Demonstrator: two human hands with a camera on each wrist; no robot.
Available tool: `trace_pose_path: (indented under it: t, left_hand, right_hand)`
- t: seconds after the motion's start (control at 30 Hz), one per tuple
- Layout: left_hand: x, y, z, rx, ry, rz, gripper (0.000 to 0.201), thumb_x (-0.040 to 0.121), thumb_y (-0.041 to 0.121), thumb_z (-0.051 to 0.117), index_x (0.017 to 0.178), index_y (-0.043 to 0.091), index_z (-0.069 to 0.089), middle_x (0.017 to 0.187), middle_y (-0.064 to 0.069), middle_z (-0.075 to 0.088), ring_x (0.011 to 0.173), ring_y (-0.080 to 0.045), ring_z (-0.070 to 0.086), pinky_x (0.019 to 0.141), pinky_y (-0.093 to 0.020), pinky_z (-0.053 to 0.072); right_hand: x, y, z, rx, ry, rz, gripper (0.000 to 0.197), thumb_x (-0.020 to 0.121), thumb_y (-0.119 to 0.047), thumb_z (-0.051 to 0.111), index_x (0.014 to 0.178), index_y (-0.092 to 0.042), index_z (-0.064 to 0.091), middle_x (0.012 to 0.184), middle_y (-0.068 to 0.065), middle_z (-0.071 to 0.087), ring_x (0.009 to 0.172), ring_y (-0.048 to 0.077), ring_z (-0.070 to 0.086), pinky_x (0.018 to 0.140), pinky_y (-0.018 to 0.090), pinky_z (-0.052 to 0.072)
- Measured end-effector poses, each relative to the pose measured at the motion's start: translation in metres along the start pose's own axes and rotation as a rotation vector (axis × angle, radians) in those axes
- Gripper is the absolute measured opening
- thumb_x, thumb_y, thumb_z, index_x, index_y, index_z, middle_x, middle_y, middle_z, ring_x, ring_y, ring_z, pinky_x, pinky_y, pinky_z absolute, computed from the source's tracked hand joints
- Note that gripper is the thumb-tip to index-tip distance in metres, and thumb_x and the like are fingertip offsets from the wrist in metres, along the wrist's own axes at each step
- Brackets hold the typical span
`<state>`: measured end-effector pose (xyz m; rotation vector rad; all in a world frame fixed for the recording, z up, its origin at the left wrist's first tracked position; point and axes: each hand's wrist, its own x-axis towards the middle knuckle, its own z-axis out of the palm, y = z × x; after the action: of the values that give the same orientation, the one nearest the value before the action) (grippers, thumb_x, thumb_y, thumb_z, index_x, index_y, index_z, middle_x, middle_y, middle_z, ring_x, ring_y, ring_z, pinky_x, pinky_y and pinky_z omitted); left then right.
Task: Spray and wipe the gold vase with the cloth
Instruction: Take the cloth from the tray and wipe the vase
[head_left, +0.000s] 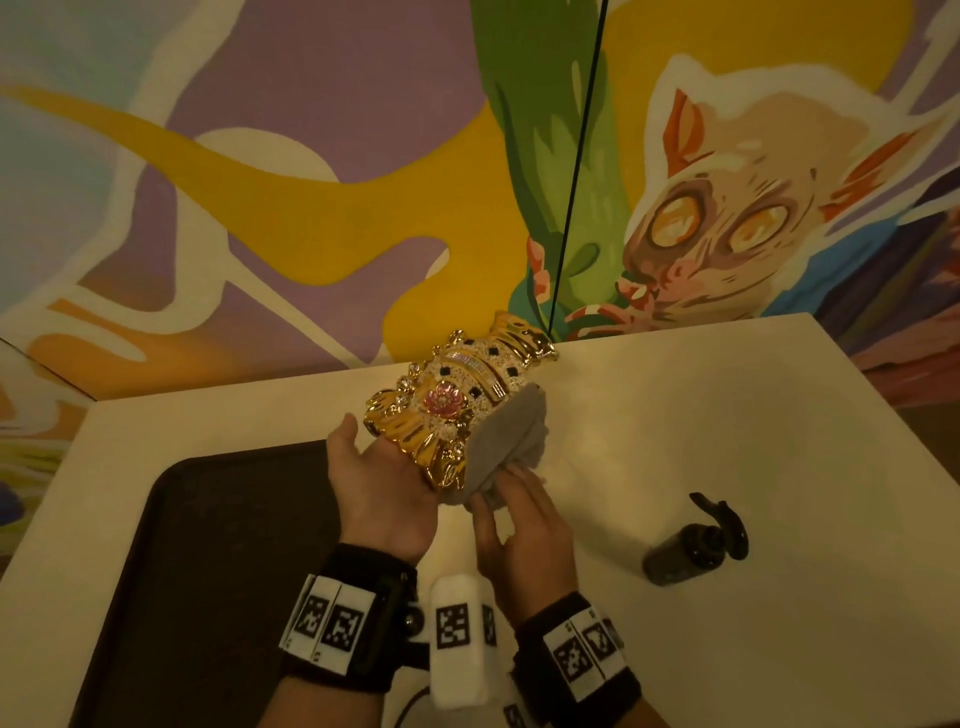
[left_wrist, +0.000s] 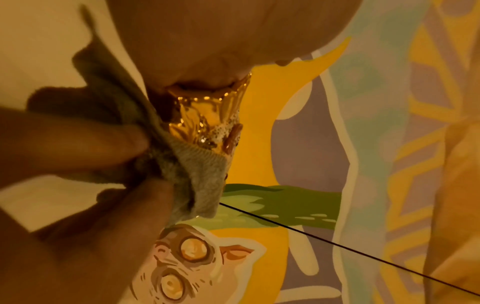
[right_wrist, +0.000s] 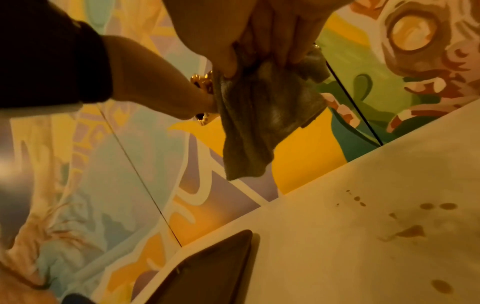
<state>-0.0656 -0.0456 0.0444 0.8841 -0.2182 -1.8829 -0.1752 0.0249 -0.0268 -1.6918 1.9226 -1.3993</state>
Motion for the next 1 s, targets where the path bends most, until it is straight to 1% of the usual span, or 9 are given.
trace_pose_path:
  t: [0.1,0.2,0.3,0.43,0.57,0.63,0.8,0.87,1.0]
  left_hand:
    - [0.002,0.000,-0.002,0.018,-0.003,0.011,0.073,0.091,0.060,0.025,0.138,0.010,0.048,0.136,-0.019,0.057,0.128,-0.034,0.050,0.111,-0.047,0.030]
    - [-0.001,-0.005,-0.001,0.037,0.009,-0.019,0.076,0.090,0.062,0.029,0.134,0.006,0.053,0.134,-0.022,0.058,0.123,-0.035,0.055,0.106,-0.043,0.037]
    - [-0.005,-0.012,0.003,0.010,0.002,0.000,0.066,0.091,0.059,0.030,0.105,0.011,0.073,0.109,-0.018,0.071,0.097,-0.031,0.068,0.086,-0.039,0.052]
    - [-0.005,-0.011,0.000,0.015,0.033,0.044,0.061,0.094,0.056,0.029,0.129,0.016,0.061,0.128,-0.015,0.064,0.118,-0.033,0.058,0.092,-0.044,0.046]
    - [-0.007,-0.010,0.004,0.017,0.004,-0.017,0.065,0.091,0.060,0.033,0.099,0.013,0.078,0.106,-0.018,0.075,0.103,-0.034,0.065,0.082,-0.040,0.049]
    - [-0.007,-0.008,0.004,0.058,0.013,0.001,0.063,0.091,0.060,0.033,0.100,0.015,0.076,0.104,-0.017,0.076,0.103,-0.034,0.064,0.082,-0.041,0.049]
    - [-0.008,0.000,-0.015,0.208,0.066,0.042,0.060,0.096,0.054,0.027,0.132,0.016,0.056,0.128,-0.011,0.066,0.120,-0.028,0.059,0.095,-0.043,0.044]
    - [-0.011,0.001,-0.020,0.275,0.064,0.054,0.059,0.097,0.054,0.026,0.131,0.017,0.057,0.126,-0.010,0.067,0.120,-0.029,0.059,0.103,-0.047,0.040]
    - [-0.020,-0.003,-0.016,0.490,0.100,0.119,0.045,0.098,0.046,0.037,0.118,0.018,0.066,0.113,-0.007,0.074,0.108,-0.028,0.067,0.094,-0.047,0.049]
  right_hand:
    - [0.008,-0.006,-0.011,0.007,0.167,-0.122,0.023,0.082,-0.018,0.062,0.099,-0.005,0.071,0.101,0.008,0.071,0.097,0.014,0.062,0.091,0.016,0.047]
    - [0.015,-0.020,-0.006,0.018,0.014,-0.236,0.022,0.085,-0.017,0.060,0.102,-0.006,0.071,0.106,0.007,0.071,0.102,0.016,0.062,0.096,0.025,0.047]
    - [0.012,-0.023,0.003,0.085,-0.107,-0.303,0.021,0.087,-0.014,0.060,0.103,-0.008,0.072,0.107,0.007,0.073,0.104,0.016,0.065,0.096,0.030,0.049]
    - [0.017,0.001,-0.009,-0.067,-0.108,-0.258,0.021,0.087,-0.024,0.062,0.102,-0.013,0.072,0.111,0.004,0.072,0.112,0.013,0.060,0.105,0.031,0.042]
    - [0.007,-0.015,0.002,-0.006,-0.105,-0.300,0.016,0.084,-0.014,0.067,0.099,-0.008,0.071,0.107,0.007,0.072,0.107,0.015,0.062,0.107,0.031,0.040]
    - [0.008,-0.016,-0.001,0.005,-0.134,-0.326,0.016,0.084,-0.014,0.065,0.099,-0.010,0.069,0.106,0.007,0.072,0.105,0.014,0.061,0.106,0.027,0.040]
    - [0.056,0.013,-0.045,0.068,-0.017,0.161,0.034,0.093,-0.018,0.055,0.127,-0.014,0.054,0.130,0.004,0.060,0.118,0.012,0.054,0.101,0.031,0.044]
    - [0.081,0.021,-0.051,0.039,-0.069,0.207,0.037,0.095,-0.018,0.051,0.132,-0.014,0.048,0.133,0.006,0.057,0.122,0.021,0.053,0.104,0.035,0.042]
    - [0.102,0.036,-0.048,-0.202,-0.182,0.252,0.035,0.097,-0.024,0.044,0.131,-0.014,0.045,0.136,0.013,0.052,0.126,0.031,0.047,0.107,0.044,0.039]
